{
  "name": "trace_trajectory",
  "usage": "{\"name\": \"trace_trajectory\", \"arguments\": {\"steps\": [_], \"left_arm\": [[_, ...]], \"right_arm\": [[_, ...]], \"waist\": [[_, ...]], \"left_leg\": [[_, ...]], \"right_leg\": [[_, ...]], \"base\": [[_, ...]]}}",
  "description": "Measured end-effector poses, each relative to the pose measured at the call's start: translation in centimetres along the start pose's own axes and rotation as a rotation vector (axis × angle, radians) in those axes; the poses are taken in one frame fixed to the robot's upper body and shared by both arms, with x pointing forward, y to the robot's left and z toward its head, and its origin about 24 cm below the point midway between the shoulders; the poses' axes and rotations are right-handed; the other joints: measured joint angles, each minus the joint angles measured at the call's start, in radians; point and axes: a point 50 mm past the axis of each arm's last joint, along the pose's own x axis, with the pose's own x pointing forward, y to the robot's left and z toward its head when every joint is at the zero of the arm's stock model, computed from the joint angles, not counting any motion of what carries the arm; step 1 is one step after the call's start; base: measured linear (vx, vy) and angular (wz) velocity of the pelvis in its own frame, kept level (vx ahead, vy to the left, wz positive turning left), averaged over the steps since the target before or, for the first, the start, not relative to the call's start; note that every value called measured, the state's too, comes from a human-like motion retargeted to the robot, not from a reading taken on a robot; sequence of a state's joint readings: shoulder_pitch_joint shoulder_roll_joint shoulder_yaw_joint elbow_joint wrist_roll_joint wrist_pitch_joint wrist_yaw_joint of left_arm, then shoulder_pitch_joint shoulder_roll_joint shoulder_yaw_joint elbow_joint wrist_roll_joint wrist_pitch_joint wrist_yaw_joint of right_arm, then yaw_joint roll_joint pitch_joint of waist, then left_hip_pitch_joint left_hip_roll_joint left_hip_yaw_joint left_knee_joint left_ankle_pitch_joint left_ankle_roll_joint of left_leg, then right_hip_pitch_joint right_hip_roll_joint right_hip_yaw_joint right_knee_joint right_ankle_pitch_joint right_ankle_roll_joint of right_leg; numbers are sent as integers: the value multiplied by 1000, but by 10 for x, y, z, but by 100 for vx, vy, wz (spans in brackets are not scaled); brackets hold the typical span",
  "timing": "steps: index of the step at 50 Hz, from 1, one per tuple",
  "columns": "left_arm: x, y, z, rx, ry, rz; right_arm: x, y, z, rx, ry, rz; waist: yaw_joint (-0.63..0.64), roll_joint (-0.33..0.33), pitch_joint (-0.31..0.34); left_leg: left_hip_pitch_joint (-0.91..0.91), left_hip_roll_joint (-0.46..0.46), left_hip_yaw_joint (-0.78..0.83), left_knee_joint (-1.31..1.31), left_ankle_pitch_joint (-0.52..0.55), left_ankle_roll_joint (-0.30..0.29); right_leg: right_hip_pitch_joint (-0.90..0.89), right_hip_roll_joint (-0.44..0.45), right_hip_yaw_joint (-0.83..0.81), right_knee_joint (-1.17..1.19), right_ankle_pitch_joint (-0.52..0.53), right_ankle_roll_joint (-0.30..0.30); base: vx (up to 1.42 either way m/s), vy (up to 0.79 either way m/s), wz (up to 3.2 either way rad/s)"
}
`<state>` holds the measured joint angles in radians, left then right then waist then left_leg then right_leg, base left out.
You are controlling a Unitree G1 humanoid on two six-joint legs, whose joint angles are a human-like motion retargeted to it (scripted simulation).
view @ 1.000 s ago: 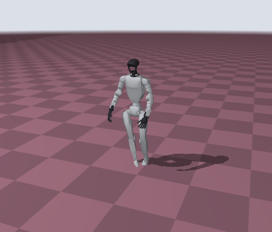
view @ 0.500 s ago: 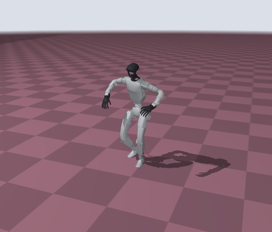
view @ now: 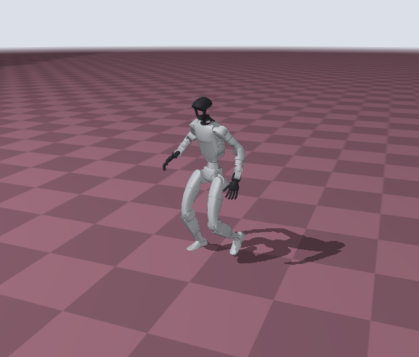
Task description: Sport exercise
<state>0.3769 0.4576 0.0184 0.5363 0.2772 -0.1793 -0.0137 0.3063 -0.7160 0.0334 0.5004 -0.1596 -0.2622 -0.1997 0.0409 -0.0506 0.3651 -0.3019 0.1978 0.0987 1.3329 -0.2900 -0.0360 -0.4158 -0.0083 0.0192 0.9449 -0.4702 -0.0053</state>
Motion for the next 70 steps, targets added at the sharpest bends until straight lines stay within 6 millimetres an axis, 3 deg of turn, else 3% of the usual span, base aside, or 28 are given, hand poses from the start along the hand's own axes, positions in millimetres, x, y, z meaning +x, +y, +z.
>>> {"name": "trace_trajectory", "arguments": {"steps": [5,8,15,20,23,27,33,38,41,44,47,50,53,56,59,62,65,70], "left_arm": [[17,17,25,45,-80,46],[26,25,46,71,-148,66],[38,24,87,165,-286,54],[40,9,83,185,-265,-13],[39,2,74,183,-230,-50],[33,9,66,169,-217,-25],[5,62,72,147,-317,203],[-32,111,82,217,-415,449],[-47,130,82,250,-434,579],[-50,136,73,223,-407,678],[-38,125,56,127,-335,718],[-16,95,36,-7,-223,685],[5,57,18,-113,-89,581],[13,16,1,-164,38,446],[18,-8,-8,-170,123,332],[22,-17,-10,-157,159,268],[30,-16,-4,-159,153,248],[45,-8,23,-129,52,240]], "right_arm": [[-8,36,-3,46,37,165],[-3,47,2,27,38,218],[33,47,23,-122,17,226],[63,38,43,-222,3,206],[78,26,57,-278,-19,200],[92,0,78,-349,-89,152],[88,-64,109,-526,-273,52],[60,-107,116,-733,-374,34],[46,-125,113,-836,-387,20],[39,-135,104,-892,-370,-25],[39,-136,86,-883,-316,-97],[47,-128,62,-804,-220,-182],[56,-109,34,-659,-69,-245],[57,-80,6,-497,98,-249],[53,-45,-13,-351,236,-213],[50,-10,-20,-242,318,-155],[49,18,-17,-168,343,-106],[51,46,-3,-99,307,-32]], "waist": [[-30,34,-39],[-32,48,-50],[12,62,-49],[49,40,-42],[65,20,-41],[83,-7,-33],[83,-84,-20],[118,-165,-31],[148,-201,-37],[175,-216,-36],[199,-200,-32],[210,-153,-39],[191,-106,-52],[145,-84,-54],[102,-54,-65],[66,10,-88],[37,126,-123],[-66,156,-134]], "left_leg": [[81,-26,-45,-74,97,-66],[91,-42,-58,-120,88,-71],[64,-83,-37,-217,-94,-11],[59,-132,4,-346,-196,61],[58,-167,27,-429,-226,99],[49,-201,63,-510,-228,133],[53,-309,92,-677,-133,161],[44,-400,106,-816,-1,170],[20,-437,123,-872,69,168],[-12,-459,142,-916,122,156],[-49,-463,140,-975,174,125],[-91,-437,95,-1053,214,72],[-133,-390,118,-1054,170,68],[-155,-360,159,-939,87,87],[-161,-290,193,-694,-66,131],[-123,-176,191,-435,-237,156],[-22,-48,160,-350,-345,127],[184,-124,153,-662,-376,93]], "right_leg": [[27,26,-19,-58,34,-21],[37,28,-27,-77,46,-26],[20,-18,-54,-50,40,-15],[-20,-84,-68,-50,86,45],[-62,-127,-73,-37,129,87],[-108,-225,-113,56,137,75],[-92,-323,-76,307,102,66],[47,-281,-15,426,127,107],[139,-227,9,388,110,128],[204,-176,27,276,42,129],[226,-140,32,131,-52,97],[200,-110,17,-9,-107,52],[148,-83,8,-110,-93,42],[88,-99,0,-136,-70,54],[29,-96,-8,-154,-26,62],[-23,-37,-26,-188,34,52],[-34,85,-64,-334,145,38],[-60,83,-74,-438,209,81]], "base": [[-4,0,20],[-2,4,29],[-6,10,18],[-15,18,-10],[-23,22,-31],[-28,23,-47],[-30,21,-19],[-34,17,-7],[-39,11,-7],[-44,7,-11],[-51,4,-15],[-56,3,-11],[-59,4,23],[-61,3,46],[-57,2,38],[-53,1,10],[-46,1,1],[-37,4,57]]}}
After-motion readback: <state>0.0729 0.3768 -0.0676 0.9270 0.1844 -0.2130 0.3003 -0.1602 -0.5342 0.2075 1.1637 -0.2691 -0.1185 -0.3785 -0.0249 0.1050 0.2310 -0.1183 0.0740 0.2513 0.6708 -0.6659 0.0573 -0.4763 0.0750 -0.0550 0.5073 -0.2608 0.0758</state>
